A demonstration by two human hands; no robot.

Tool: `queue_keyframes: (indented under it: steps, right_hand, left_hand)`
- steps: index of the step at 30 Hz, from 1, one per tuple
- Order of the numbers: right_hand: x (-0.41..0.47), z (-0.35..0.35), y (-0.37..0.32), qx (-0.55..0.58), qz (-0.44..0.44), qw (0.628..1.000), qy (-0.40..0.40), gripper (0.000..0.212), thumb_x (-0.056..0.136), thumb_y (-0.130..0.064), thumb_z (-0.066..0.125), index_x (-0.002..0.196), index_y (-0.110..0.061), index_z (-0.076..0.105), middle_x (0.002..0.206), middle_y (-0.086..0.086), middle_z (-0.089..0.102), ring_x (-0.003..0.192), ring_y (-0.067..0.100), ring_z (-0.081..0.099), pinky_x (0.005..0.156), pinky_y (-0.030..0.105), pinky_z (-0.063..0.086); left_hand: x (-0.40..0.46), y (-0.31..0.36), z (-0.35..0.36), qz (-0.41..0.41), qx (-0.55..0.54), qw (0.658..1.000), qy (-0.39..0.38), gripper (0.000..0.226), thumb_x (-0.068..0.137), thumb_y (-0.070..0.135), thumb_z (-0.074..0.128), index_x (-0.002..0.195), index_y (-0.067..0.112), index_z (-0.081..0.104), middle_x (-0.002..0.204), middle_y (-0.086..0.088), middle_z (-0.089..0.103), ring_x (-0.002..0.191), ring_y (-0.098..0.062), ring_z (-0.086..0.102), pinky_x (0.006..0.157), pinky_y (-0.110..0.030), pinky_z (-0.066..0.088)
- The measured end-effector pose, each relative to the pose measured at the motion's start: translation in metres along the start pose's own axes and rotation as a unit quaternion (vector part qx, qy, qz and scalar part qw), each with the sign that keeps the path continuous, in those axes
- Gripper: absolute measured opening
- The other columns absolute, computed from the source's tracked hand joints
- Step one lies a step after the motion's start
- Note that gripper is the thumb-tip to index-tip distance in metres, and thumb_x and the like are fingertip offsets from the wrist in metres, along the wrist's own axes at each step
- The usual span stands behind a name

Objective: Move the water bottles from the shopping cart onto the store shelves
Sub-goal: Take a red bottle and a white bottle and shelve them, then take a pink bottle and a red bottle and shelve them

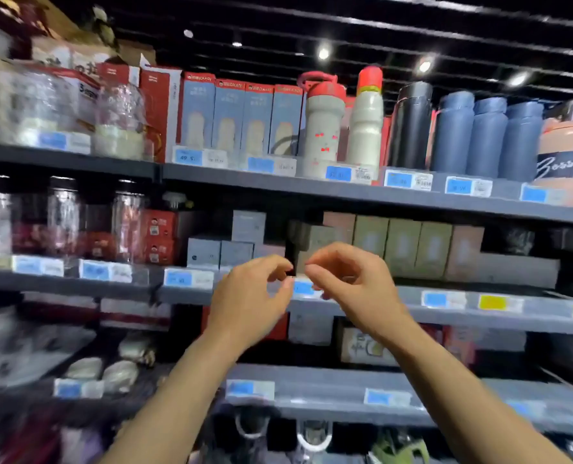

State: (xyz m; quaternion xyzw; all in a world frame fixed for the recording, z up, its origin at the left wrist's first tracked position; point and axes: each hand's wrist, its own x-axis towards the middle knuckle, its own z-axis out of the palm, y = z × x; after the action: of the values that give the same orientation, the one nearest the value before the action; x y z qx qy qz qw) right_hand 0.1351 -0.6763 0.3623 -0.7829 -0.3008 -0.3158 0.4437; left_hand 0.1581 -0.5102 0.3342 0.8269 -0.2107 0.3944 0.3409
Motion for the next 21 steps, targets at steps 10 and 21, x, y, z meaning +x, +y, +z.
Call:
queue_keyframes:
  steps: [10, 21]
  right_hand:
    - [-0.182, 0.118, -0.030, 0.088, 0.122, 0.962, -0.229, 0.012, 0.087, -0.022, 0.069, 0.085, -0.010, 0.069, 0.065, 0.002, 0.063, 0.057, 0.008, 0.053, 0.059, 0.029, 0.045]
    - [-0.255, 0.317, -0.076, 0.131, 0.284, 0.892, -0.326, 0.017, 0.087, -0.025, 0.068, 0.073, -0.033, 0.063, 0.069, -0.006, 0.064, 0.070, 0.019, 0.064, 0.073, 0.041, 0.054]
  left_hand:
    - [-0.260, -0.026, -0.091, -0.250, 0.027, 0.952, -0.173, 0.014, 0.071, 0.049, 0.057, 0.073, 0.036, 0.062, 0.069, 0.016, 0.066, 0.064, -0.005, 0.061, 0.060, -0.016, 0.044]
    - [-0.382, -0.143, -0.205, -0.435, 0.031, 0.889, -0.139, 0.007, 0.084, 0.025, 0.069, 0.078, 0.020, 0.067, 0.067, 0.001, 0.066, 0.061, -0.010, 0.056, 0.062, -0.019, 0.046]
